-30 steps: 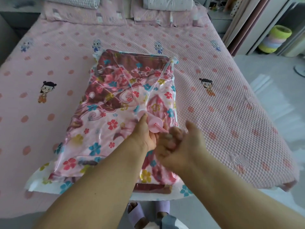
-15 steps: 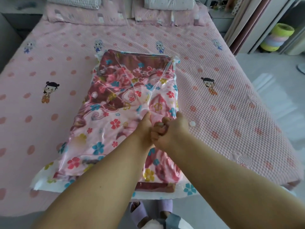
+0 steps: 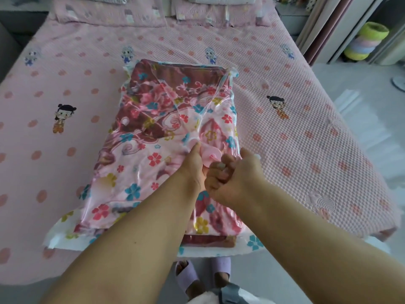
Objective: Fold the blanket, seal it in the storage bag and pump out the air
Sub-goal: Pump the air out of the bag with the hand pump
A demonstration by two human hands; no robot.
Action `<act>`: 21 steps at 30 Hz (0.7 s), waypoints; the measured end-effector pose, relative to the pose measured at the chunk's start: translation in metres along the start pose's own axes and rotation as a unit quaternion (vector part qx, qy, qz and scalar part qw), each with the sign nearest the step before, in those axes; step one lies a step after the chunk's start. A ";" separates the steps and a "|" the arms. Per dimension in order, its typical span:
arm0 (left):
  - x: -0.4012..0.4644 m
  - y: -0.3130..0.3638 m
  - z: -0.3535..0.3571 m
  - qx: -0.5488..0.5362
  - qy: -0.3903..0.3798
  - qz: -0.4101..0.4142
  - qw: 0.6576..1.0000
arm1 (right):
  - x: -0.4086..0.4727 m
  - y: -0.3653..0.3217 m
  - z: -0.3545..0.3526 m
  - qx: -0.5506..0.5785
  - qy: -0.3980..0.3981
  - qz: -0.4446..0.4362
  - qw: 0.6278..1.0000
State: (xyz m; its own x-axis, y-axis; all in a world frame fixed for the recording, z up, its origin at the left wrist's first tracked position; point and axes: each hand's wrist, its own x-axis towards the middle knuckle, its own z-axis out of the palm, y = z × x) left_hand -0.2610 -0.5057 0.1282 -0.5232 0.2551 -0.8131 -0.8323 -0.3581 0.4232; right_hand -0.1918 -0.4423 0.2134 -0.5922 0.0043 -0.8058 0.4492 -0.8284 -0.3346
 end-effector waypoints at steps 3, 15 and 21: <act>0.001 -0.003 -0.005 0.022 0.007 0.019 1.000 | -0.025 0.002 -0.017 -0.004 0.014 0.018 1.000; 0.000 -0.002 -0.008 0.012 -0.012 0.010 1.000 | -0.035 0.001 -0.020 -0.018 0.012 0.018 1.000; -0.002 0.001 0.001 0.007 -0.026 -0.016 1.000 | 0.015 -0.002 0.016 0.005 0.063 -0.023 0.998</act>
State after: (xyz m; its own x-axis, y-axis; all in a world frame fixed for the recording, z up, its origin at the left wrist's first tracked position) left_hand -0.2604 -0.5052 0.1309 -0.5055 0.3117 -0.8045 -0.8505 -0.3373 0.4037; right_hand -0.2127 -0.4495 0.2098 -0.5229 0.1114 -0.8451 0.4168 -0.8314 -0.3675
